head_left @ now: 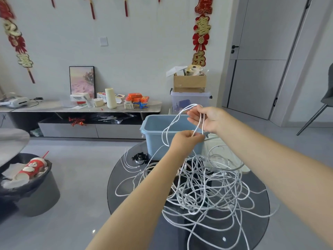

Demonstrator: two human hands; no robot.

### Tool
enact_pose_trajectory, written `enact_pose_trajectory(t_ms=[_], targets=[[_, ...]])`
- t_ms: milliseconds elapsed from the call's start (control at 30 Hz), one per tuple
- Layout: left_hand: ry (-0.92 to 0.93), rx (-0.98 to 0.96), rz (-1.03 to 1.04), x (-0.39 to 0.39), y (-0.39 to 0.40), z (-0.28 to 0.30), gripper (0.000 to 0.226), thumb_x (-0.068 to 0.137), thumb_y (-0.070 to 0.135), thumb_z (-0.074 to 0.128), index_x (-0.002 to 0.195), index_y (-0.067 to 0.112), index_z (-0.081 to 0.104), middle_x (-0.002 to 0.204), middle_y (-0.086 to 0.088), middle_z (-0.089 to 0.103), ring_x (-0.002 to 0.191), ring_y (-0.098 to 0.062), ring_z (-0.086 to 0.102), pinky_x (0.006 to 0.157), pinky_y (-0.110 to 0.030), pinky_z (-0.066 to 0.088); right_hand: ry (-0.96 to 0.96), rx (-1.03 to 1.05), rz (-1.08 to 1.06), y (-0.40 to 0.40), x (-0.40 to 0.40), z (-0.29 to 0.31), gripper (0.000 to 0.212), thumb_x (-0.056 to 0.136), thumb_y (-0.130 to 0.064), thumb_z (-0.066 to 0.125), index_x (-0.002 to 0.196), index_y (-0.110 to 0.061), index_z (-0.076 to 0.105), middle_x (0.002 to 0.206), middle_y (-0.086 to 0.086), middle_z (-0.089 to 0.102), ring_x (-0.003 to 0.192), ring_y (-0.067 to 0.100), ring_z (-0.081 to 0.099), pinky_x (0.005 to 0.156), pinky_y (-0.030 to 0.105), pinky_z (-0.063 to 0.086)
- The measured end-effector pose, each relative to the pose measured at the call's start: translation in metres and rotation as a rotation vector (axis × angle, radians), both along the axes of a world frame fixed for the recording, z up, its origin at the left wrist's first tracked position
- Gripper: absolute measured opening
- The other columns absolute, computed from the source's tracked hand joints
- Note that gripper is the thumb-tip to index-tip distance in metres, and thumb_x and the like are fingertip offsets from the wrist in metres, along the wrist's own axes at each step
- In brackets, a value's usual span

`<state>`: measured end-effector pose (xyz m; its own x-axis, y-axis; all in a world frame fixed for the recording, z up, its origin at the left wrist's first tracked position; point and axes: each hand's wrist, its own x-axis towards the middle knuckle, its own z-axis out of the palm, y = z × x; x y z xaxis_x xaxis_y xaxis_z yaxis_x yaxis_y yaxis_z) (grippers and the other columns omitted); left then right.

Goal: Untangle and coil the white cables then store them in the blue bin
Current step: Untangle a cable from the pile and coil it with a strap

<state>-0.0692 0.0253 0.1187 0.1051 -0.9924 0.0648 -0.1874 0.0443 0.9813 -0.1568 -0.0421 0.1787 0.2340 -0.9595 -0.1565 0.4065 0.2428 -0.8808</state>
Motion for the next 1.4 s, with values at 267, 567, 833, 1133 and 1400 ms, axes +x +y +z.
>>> enact_pose_trajectory(t_ms=[267,567,833,1133,1400], targets=[[-0.125,0.077,-0.003,-0.003,0.004,-0.007,0.013,0.08,0.02,0.071,0.07,0.018,0.063,0.061,0.005,0.05,0.055,-0.007,0.043,0.051,-0.015,0.036,-0.102,0.001,-0.001,0.006,0.005,-0.004,0.023,0.098,-0.009,0.045,0.08,-0.002,0.056,0.048,0.007,0.064,0.043,0.013,0.064,0.046,0.029,0.055],[-0.264,0.16,-0.1,0.018,0.009,-0.042,0.006,0.079,0.018,0.071,0.076,0.013,0.07,0.061,0.0,0.055,0.047,-0.008,0.042,0.051,-0.017,0.039,-0.064,-0.072,-0.182,-0.016,-0.019,0.028,0.032,0.101,-0.01,0.038,0.074,-0.002,0.053,0.043,0.007,0.061,0.038,0.012,0.06,0.047,0.028,0.054],[-0.071,0.166,-0.053,0.035,0.02,-0.047,0.02,0.085,0.028,0.07,0.093,0.01,0.075,0.057,0.004,0.051,0.045,-0.005,0.039,0.048,-0.012,0.039,0.339,-0.023,-0.202,-0.024,-0.031,-0.022,0.023,0.099,-0.009,0.043,0.08,-0.004,0.053,0.04,0.001,0.059,0.035,0.008,0.058,0.048,0.024,0.054],[0.132,0.144,0.043,0.034,0.018,-0.042,0.019,0.088,0.018,0.066,0.091,0.0,0.072,0.05,0.004,0.047,0.04,-0.006,0.033,0.042,-0.014,0.029,0.86,-0.313,0.307,0.047,-0.029,-0.073,0.041,0.096,-0.048,0.042,0.102,-0.019,0.07,0.095,0.002,0.073,0.087,0.017,0.069,0.086,0.032,0.048],[0.293,0.17,0.081,0.034,0.015,-0.035,0.012,0.085,0.022,0.069,0.088,0.01,0.072,0.063,-0.001,0.045,0.05,-0.01,0.036,0.049,-0.021,0.031,0.74,-0.299,0.271,0.059,-0.029,-0.082,0.014,0.082,-0.022,0.071,0.078,-0.009,0.071,0.068,0.003,0.07,0.055,0.009,0.06,0.053,0.017,0.044]])
